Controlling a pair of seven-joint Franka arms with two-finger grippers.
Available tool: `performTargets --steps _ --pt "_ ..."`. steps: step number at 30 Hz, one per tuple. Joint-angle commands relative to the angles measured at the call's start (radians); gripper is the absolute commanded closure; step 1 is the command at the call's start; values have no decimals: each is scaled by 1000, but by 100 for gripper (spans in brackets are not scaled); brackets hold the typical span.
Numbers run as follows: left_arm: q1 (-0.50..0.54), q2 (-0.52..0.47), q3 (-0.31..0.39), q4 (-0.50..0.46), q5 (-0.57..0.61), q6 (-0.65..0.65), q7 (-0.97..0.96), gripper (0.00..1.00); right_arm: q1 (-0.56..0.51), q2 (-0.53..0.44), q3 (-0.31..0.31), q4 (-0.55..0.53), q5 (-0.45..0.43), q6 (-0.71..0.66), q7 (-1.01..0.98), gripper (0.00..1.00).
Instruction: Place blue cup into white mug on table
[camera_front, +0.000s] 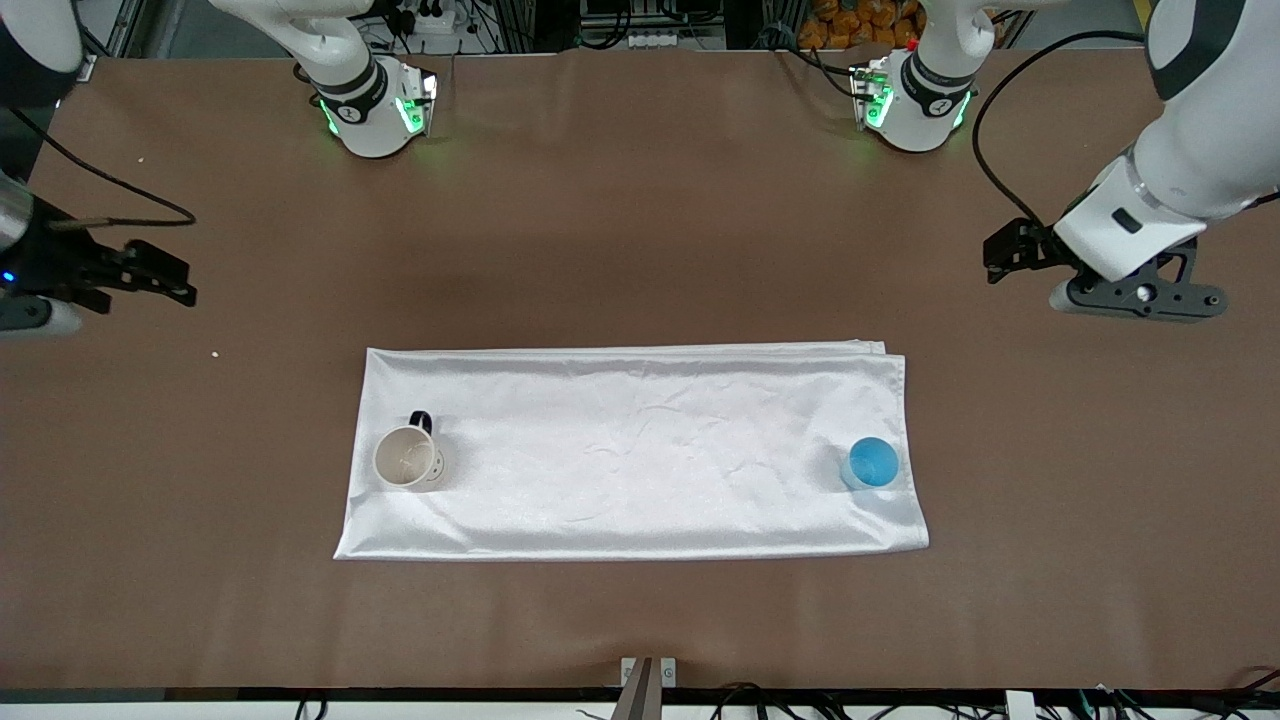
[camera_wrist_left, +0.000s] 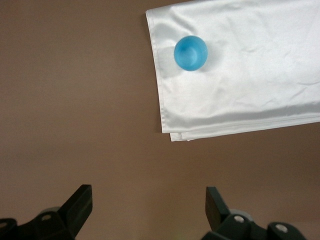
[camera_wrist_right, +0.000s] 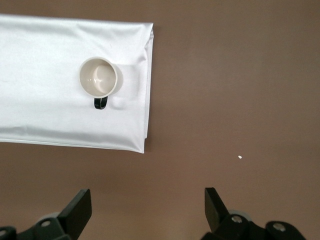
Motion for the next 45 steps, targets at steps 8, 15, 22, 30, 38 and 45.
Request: performTargets --steps 8,15,22,30,38,45 --pt "-39 183 -38 25 9 154 12 0 43 37 65 -235 80 207 17 0" --pt "-50 273 -52 25 9 266 4 0 98 135 65 -250 80 289 17 0" --pt "-64 353 -52 26 18 393 6 0 122 182 84 -371 80 488 56 0" --pt "-74 443 -52 54 107 473 4 0 129 247 108 -431 79 668 91 0" --pt "-73 511 -51 54 130 584 3 0 141 287 108 -433 79 741 91 0" --pt "-73 555 -51 54 127 639 0 0 163 356 107 -430 65 859 117 0"
